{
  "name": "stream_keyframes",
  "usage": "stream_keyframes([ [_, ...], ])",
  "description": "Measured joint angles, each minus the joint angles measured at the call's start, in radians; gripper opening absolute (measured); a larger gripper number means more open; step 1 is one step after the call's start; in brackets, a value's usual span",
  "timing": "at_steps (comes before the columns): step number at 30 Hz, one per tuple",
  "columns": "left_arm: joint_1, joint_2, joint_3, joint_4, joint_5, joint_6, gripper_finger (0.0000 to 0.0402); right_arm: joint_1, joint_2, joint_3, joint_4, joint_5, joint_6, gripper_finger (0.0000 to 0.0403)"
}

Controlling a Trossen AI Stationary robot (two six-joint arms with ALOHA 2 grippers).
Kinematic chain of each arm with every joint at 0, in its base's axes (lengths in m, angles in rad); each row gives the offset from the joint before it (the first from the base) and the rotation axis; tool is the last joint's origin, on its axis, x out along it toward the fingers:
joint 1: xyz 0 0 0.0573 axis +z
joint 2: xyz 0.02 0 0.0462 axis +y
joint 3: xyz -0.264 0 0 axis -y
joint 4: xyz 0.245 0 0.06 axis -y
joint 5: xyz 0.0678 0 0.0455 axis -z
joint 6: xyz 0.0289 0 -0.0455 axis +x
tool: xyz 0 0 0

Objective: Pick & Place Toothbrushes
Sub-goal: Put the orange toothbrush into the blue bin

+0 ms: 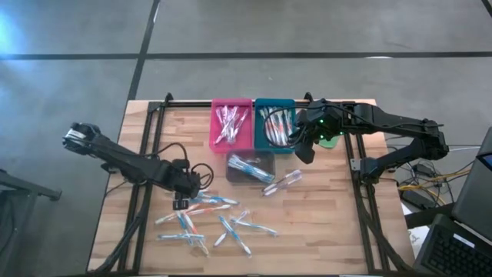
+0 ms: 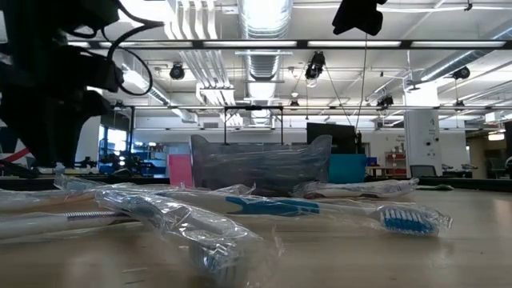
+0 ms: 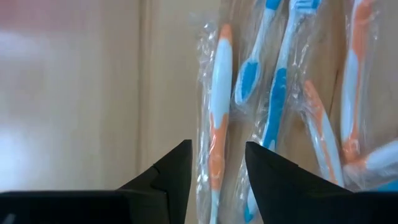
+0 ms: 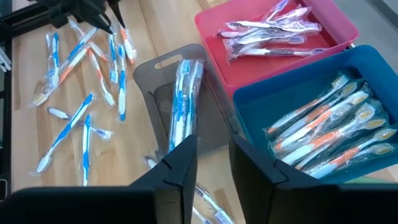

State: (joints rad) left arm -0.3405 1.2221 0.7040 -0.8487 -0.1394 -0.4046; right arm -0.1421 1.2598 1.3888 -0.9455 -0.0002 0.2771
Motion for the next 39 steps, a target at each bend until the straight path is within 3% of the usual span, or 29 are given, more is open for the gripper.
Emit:
stream_keyframes([
  [10, 0.002, 0.009, -0.109, 0.14, -0.019, -0.027, 0.0153, 0.0, 0.0, 0.0, 0.0, 0.0, 0.011, 0.0107],
  [21, 0.006, 0.102, -0.14, 0.217, -0.003, -0.028, 0.0139, 0.0, 0.0, 0.0, 0.0, 0.0, 0.011, 0.0119],
  [32, 0.006, 0.121, -0.095, 0.201, 0.006, 0.054, 0.0048, 0.0, 0.0, 0.0, 0.0, 0.0, 0.011, 0.0133],
  [39, 0.007, 0.122, -0.027, 0.126, -0.105, 0.092, 0.001, 0.0, 0.0, 0.0, 0.0, 0.0, 0.011, 0.0114],
])
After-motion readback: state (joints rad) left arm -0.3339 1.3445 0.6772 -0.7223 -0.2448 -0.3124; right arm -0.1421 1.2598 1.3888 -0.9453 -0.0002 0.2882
